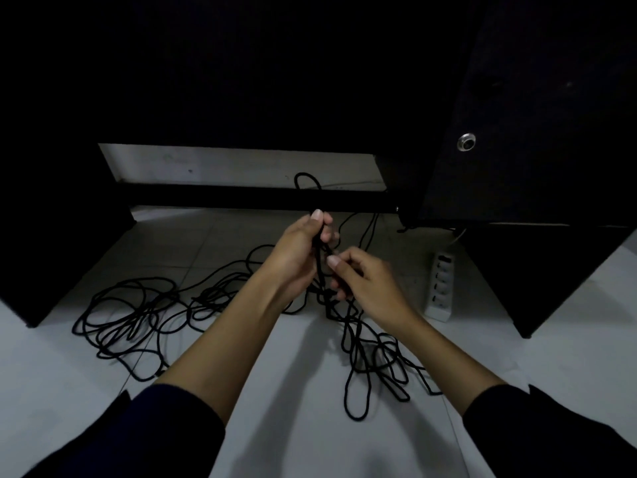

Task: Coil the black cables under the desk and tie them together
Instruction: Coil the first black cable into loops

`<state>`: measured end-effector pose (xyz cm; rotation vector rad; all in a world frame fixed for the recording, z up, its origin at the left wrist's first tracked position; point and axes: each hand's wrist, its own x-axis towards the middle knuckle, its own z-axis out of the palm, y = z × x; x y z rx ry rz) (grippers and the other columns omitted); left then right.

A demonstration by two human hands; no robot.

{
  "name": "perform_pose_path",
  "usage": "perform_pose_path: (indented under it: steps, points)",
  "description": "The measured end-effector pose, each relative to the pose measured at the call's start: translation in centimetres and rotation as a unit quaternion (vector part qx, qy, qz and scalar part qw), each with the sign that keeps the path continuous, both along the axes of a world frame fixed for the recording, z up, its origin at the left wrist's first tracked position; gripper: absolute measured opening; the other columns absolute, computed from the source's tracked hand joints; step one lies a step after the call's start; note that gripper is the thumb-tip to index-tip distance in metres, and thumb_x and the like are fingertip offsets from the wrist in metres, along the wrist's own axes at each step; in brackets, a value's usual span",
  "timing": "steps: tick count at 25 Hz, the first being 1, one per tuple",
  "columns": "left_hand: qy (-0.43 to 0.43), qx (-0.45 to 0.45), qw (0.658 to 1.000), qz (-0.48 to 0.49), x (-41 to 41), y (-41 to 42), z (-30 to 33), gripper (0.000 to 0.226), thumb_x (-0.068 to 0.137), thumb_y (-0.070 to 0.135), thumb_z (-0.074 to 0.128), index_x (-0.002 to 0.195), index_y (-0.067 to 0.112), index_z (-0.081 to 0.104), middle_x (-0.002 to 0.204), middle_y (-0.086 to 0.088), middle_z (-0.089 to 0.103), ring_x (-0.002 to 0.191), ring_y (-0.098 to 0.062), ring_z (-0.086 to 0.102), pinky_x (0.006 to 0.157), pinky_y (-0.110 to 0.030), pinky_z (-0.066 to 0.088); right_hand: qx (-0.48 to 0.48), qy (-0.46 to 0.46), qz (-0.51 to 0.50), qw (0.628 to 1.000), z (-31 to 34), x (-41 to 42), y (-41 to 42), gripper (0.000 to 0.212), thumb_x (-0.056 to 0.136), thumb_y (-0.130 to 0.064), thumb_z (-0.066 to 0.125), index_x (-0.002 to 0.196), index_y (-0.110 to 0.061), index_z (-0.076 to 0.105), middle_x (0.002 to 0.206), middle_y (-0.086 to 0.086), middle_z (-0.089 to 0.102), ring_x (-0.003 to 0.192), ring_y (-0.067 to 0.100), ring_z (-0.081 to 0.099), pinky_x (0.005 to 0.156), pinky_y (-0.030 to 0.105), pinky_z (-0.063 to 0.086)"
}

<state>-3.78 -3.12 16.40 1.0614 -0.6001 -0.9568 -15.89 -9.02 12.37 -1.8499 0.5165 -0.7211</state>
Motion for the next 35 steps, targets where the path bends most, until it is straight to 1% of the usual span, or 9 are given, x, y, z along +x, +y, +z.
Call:
perform_pose_path:
  steps: [3,6,10,15,18,22,28,31,35]
  points:
    - [0.069,-0.023,0.997,-0.012,-0.1,0.6,0.3,0.027,0.104,0.024,0.034,0.085,0.012,0.05,0.056,0.006,0.038,0.047,-0.008,0.044,0.056,-0.023,0.048,-0.033,0.049,0.051,0.997,-1.2,-1.0,-0.3,0.032,0.098,-0.033,0.049,0.081,-0.008,0.059,0.073,0.004,0.066,0.07,0.012,0.065,0.067,0.028,0.051]
    - [0.082,-0.027,0.996,-0.008,0.5,0.7,0.9,0.027,0.104,0.023,0.034,0.084,0.013,0.048,0.052,0.008,0.035,0.038,-0.004,0.027,0.038,-0.016,0.027,-0.121,0.15,0.092,0.977,-2.3,-2.3,-1.1,0.044,0.095,-0.048,0.042,0.087,-0.01,0.062,0.087,0.001,0.069,0.085,0.011,0.065,0.082,0.034,0.049]
    - [0.03,0.003,0.999,-0.021,1.4,1.3,1.4,0.028,0.104,0.024,0.033,0.082,0.016,0.048,0.052,0.009,0.035,0.038,-0.003,0.022,0.035,-0.015,0.019,-0.171,0.223,0.093,0.955,-3.1,-3.5,-2.7,0.033,0.098,-0.043,0.043,0.096,-0.014,0.059,0.091,0.001,0.064,0.087,0.015,0.059,0.08,0.037,0.047]
    - [-0.065,0.063,0.994,-0.057,1.7,1.9,1.0,0.027,0.104,0.025,0.033,0.083,0.016,0.047,0.055,0.008,0.037,0.038,-0.003,0.023,0.035,-0.015,0.019,-0.255,0.136,0.07,0.955,-0.4,-2.7,-3.6,0.013,0.096,-0.027,0.057,0.089,-0.018,0.062,0.083,-0.006,0.057,0.078,0.002,0.053,0.068,0.012,0.038]
    - [-0.11,0.081,0.989,-0.061,1.6,2.0,0.8,0.028,0.104,0.026,0.033,0.083,0.016,0.048,0.062,0.004,0.042,0.046,-0.007,0.037,0.042,-0.017,0.036,-0.296,0.112,0.062,0.946,1.4,-1.8,-3.2,0.012,0.091,-0.024,0.065,0.09,-0.013,0.069,0.084,-0.003,0.059,0.077,0.003,0.054,0.066,0.009,0.038]
    - [-0.112,0.089,0.988,-0.064,1.2,2.0,0.6,0.03,0.104,0.03,0.033,0.083,0.017,0.05,0.079,0.0,0.063,0.07,-0.014,0.065,0.067,-0.028,0.055,-0.388,0.113,0.066,0.912,2.4,-1.0,-2.8,0.014,0.089,-0.028,0.066,0.089,-0.014,0.069,0.077,-0.011,0.049,0.07,0.006,0.05,0.062,0.023,0.041]
    - [-0.205,0.107,0.968,-0.097,0.3,1.6,-0.3,0.031,0.105,0.032,0.032,0.091,0.013,0.052,0.087,-0.009,0.06,0.077,-0.026,0.054,0.079,-0.048,0.052,-0.354,0.087,0.046,0.93,3.2,-0.5,-1.2,0.034,0.084,-0.027,0.071,0.098,-0.025,0.041,0.072,-0.005,0.06,0.063,0.012,0.061,0.056,0.039,0.052]
    - [-0.226,0.113,0.962,-0.1,0.0,1.6,-0.3,0.031,0.105,0.034,0.031,0.094,0.012,0.05,0.077,-0.006,0.059,0.055,-0.016,0.054,0.059,-0.034,0.053,-0.336,0.081,0.045,0.937,3.7,-0.4,-0.9,0.042,0.083,-0.026,0.073,0.106,-0.022,0.038,0.076,-0.003,0.061,0.065,0.011,0.063,0.059,0.036,0.054]
    - [-0.275,0.116,0.952,-0.073,0.4,1.3,-0.2,0.028,0.105,0.03,0.032,0.09,0.013,0.048,0.061,0.003,0.049,0.04,-0.004,0.035,0.044,-0.022,0.03,-0.295,0.069,0.06,0.951,4.0,-1.0,-1.3,0.033,0.086,-0.025,0.07,0.104,-0.016,0.044,0.085,-0.003,0.059,0.073,0.006,0.057,0.061,0.018,0.046]
